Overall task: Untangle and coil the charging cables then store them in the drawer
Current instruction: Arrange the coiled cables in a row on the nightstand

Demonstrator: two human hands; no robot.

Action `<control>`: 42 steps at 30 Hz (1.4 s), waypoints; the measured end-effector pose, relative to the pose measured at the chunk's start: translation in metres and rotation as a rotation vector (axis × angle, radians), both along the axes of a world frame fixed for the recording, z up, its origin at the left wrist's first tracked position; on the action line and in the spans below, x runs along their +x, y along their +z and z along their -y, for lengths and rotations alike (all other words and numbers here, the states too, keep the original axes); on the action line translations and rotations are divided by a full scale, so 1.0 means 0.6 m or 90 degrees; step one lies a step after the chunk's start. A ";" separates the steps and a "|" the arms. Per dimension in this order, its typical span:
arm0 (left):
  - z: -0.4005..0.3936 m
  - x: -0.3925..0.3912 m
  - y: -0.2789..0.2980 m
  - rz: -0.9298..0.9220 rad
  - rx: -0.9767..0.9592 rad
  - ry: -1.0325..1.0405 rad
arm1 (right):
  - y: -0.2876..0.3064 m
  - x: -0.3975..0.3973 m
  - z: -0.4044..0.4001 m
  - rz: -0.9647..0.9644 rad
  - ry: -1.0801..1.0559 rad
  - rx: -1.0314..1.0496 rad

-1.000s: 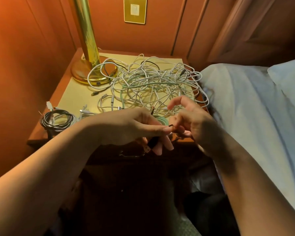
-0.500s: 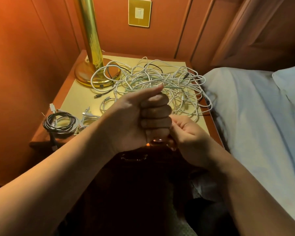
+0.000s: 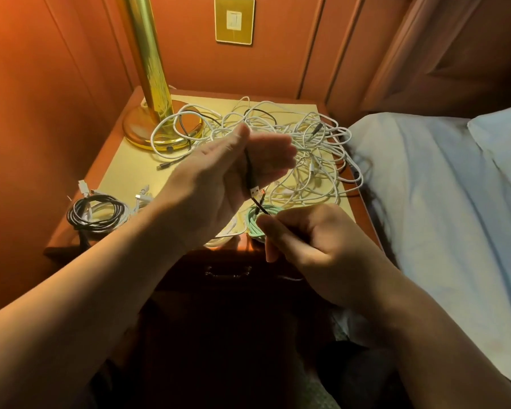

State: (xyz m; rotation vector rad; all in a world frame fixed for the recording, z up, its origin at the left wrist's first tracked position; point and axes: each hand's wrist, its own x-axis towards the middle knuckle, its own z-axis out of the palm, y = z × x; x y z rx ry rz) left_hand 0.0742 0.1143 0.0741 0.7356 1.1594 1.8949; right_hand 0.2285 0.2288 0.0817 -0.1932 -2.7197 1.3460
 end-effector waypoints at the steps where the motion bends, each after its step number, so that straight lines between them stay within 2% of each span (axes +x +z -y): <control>1: 0.002 0.002 -0.001 -0.053 0.012 -0.002 | 0.003 0.003 0.000 -0.011 0.001 -0.011; 6: 0.005 0.002 -0.008 -0.161 0.012 0.013 | 0.016 0.009 0.007 -0.088 0.016 -0.014; 11: 0.013 0.011 -0.015 -0.276 -0.099 -0.059 | 0.010 0.005 0.008 -0.250 -0.080 0.173; 13: 0.014 0.015 -0.015 -0.254 -0.100 -0.102 | 0.008 0.004 0.006 -0.289 -0.141 0.236; 17: 0.012 0.024 0.004 -0.154 -0.114 -0.209 | 0.007 0.010 0.007 -0.364 -0.219 0.281; 20: 0.015 0.032 -0.002 -0.262 -0.231 -0.270 | 0.007 0.013 -0.005 -0.397 -0.294 0.261; 21: 0.016 0.040 -0.003 -0.264 -0.245 -0.287 | 0.008 0.012 -0.012 -0.395 -0.314 0.245; 24: 0.013 0.068 0.000 -0.117 -0.168 -0.324 | 0.002 0.005 -0.029 -0.349 -0.347 0.157; 27: 0.010 0.067 0.001 0.089 -0.070 -0.366 | -0.018 -0.008 -0.027 -0.247 -0.303 0.065; 31: 0.015 0.052 0.009 0.318 0.064 -0.282 | -0.036 -0.017 -0.013 -0.122 -0.228 -0.014; 34: 0.014 0.050 0.011 0.363 0.087 -0.170 | -0.034 -0.020 -0.008 -0.075 -0.177 -0.013; 39: 0.013 0.048 0.021 0.437 0.147 -0.077 | -0.018 -0.021 -0.006 -0.028 -0.118 -0.032; 42: 0.006 0.041 0.027 0.404 0.144 0.026 | -0.011 -0.019 -0.003 -0.024 -0.102 -0.028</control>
